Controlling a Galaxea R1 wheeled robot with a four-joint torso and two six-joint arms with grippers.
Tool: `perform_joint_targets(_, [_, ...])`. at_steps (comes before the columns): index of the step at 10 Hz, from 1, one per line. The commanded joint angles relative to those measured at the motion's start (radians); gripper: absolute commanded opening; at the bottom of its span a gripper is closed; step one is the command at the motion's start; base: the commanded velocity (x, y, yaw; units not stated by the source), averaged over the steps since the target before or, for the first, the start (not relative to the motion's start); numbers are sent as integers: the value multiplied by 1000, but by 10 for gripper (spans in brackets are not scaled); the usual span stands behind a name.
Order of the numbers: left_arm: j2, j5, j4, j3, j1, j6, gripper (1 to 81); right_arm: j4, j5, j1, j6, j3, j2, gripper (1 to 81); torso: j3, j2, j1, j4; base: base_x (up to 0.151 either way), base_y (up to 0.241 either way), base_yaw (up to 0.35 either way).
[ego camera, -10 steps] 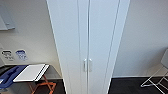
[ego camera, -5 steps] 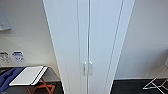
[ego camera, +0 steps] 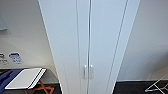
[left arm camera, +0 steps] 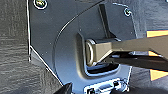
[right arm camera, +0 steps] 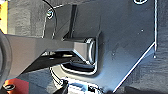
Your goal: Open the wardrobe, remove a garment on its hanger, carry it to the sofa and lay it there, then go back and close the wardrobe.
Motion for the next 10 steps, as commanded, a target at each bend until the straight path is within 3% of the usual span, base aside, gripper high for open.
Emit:
perform_joint_targets(1, [-11, 51, 10, 9, -16, 1, 811, -9, -54, 28, 0, 7, -14, 811, 0, 0, 0, 0, 0, 0, 0])
perform_joint_targets(8, [-18, 52, 11, 11, -22, -4, 811, 1, -43, 29, 5, 13, -12, 811, 0, 0, -1, 0, 0, 0, 0])
perform_joint_targets(10, [-59, 51, 13, 75, -22, 1, 811, 1, -40, 29, 5, 83, -56, 811, 0, 0, -1, 0, 0, 0, 0])
